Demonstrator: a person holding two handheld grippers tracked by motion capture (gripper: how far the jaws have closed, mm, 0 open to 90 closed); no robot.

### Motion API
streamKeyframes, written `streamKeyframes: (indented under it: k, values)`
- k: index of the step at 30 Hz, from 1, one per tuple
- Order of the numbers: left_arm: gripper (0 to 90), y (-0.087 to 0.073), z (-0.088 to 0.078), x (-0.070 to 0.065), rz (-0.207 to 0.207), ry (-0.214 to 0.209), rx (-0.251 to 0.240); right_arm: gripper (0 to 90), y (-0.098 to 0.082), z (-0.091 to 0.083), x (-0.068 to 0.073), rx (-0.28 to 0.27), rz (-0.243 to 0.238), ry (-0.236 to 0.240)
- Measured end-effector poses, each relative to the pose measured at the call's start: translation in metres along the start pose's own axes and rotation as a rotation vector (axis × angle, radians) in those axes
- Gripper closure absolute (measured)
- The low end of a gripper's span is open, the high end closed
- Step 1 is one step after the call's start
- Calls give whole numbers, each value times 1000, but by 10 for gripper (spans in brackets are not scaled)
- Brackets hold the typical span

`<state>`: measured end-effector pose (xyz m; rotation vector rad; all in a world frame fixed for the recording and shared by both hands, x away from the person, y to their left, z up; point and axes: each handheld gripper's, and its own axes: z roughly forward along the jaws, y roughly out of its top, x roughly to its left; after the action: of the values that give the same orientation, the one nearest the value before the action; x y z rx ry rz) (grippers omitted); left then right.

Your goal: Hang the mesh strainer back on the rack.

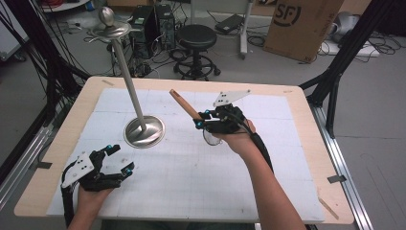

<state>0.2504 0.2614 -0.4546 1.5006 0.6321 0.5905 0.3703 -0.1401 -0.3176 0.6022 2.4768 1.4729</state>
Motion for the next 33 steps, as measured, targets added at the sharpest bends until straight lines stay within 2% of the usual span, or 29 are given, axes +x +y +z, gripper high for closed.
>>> streamKeyframes:
  k: [10,15,18,20,23,33]
  values:
    - [167,0,0,0,-4,-1,0,684,22,-7,-3,-43,-12,6]
    - [167,0,0,0,-3,-2,1,684,41,-10,1,-58,-54,12]
    - [167,0,0,0,-1,0,2,684,48,-11,2,-58,-55,21]
    - [167,0,0,0,-1,-1,1,684,54,-12,2,-57,-73,24]
    - [167,0,0,0,-2,-1,-1,684,62,-14,2,-85,-73,36]
    - [168,0,0,0,-4,-1,0,684,84,-19,-2,-116,-94,34]
